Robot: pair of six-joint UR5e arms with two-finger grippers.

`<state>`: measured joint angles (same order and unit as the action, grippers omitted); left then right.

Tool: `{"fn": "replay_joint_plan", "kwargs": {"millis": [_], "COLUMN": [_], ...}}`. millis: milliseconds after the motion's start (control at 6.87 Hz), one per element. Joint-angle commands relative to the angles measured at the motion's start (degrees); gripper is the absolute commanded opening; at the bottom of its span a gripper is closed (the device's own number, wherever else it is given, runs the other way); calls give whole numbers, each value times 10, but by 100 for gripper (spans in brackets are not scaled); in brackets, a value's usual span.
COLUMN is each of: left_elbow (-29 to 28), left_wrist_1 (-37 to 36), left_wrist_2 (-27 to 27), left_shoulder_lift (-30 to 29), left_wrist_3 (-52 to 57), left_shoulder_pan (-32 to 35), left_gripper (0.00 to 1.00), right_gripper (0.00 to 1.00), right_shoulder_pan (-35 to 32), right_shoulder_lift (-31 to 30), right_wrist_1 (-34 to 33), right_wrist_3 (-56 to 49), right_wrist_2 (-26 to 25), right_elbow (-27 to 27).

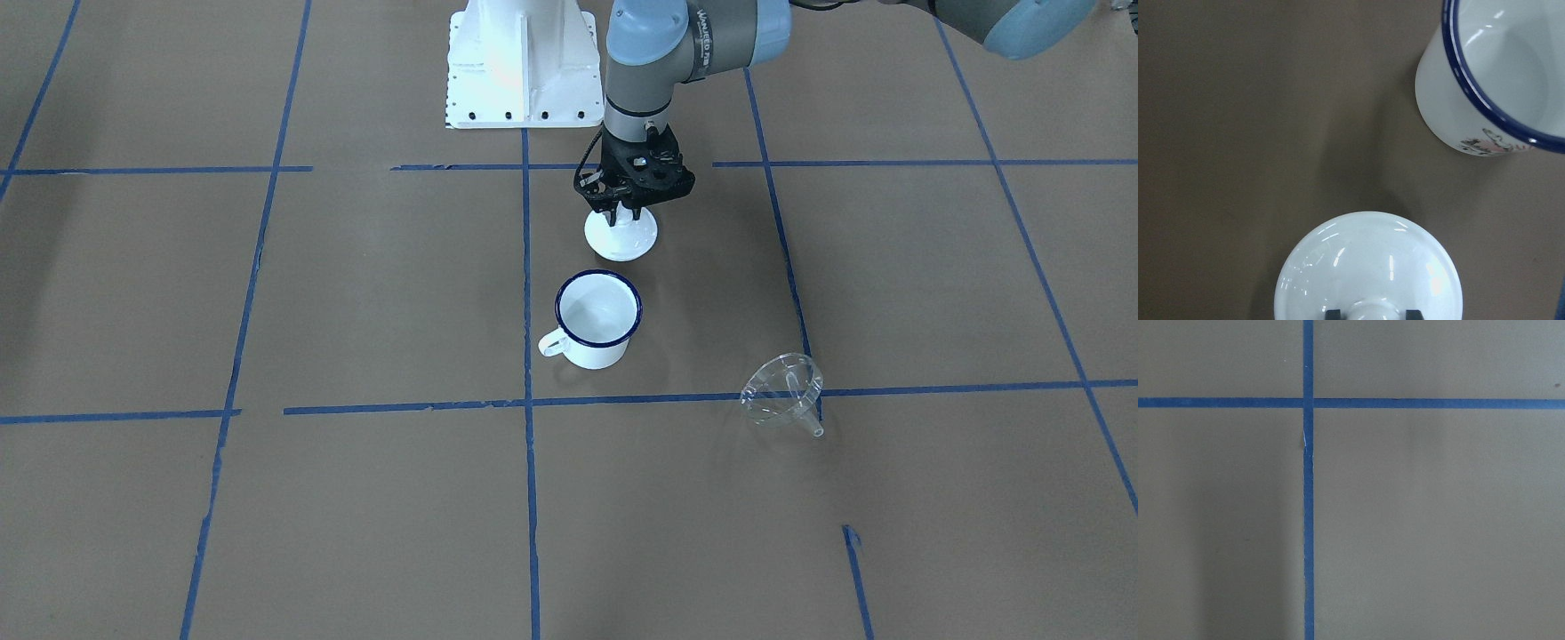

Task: Place funnel on cup
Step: 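Lift the lid off the mug and set it down nearer the robot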

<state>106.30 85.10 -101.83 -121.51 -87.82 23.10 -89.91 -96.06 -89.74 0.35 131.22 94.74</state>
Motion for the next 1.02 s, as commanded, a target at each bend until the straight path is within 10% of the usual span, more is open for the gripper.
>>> {"fn": "replay_joint_plan", "kwargs": {"millis": [0, 146, 437, 728, 873], "left_elbow": [-3, -4, -5, 0, 14], "left_wrist_1": [2, 2, 2, 0, -4], "left_wrist_2": [0, 0, 0, 2, 0], "left_shoulder_lift": [0, 0, 1, 3, 1], "left_wrist_3": [3, 3, 3, 4, 18], "left_shoulder_pan": [-4, -5, -4, -3, 12], "left_gripper": [0, 0, 39, 100, 100], "right_gripper": [100, 100, 100, 100, 100], "right_shoulder_pan": [0, 0, 0, 0, 0], "right_shoulder_lift": [0, 0, 0, 0, 0], "right_wrist_1": [0, 0, 0, 0, 0], "right_wrist_3": [0, 0, 0, 0, 0], "right_wrist_2": [0, 0, 0, 0, 0], "right_elbow": [0, 0, 0, 0, 0]}}
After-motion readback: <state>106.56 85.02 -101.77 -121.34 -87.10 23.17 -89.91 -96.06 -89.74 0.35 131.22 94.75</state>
